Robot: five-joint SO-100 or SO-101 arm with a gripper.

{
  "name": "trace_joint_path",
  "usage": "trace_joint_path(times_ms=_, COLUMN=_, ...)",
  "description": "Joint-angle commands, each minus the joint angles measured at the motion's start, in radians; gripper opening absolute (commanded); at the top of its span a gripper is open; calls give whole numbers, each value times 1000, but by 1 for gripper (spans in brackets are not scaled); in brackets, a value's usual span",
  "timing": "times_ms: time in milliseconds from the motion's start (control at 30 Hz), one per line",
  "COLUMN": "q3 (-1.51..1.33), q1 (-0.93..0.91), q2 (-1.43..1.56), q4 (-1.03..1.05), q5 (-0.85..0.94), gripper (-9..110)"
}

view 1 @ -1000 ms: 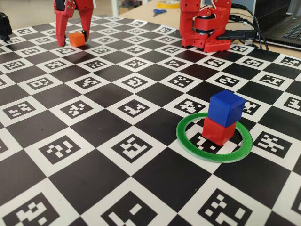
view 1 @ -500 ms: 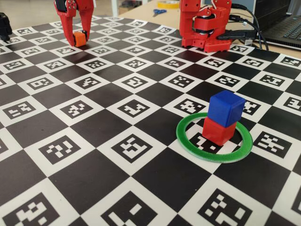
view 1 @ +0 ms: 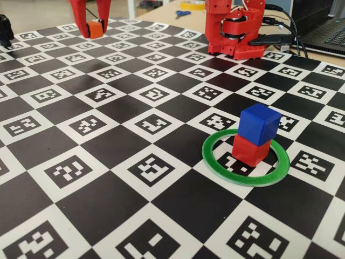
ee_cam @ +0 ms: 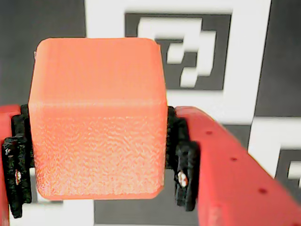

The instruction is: Grab the red cube then put it in the green circle then put the blue cube on top and finally the orange cube on top

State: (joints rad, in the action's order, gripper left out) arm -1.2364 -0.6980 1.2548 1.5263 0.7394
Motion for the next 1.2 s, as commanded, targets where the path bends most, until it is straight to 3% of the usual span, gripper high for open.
trace_joint_path(times_ms=0, q3=-46, q1=107, q2=236, q4=40, q5=-91, gripper=8)
trace_joint_path(times_ms=400, q3=-215, q1=575, q2=382, q4=169, q5=-489, gripper=7)
trace_joint_path(times_ms=667, q3=-184, q1=934, q2=359, q4=170, q5=-716, gripper=6)
trace_joint_path(times_ms=1167, q3=104, q1=1236, q2=109, q4=199, q5=-1043, gripper=11)
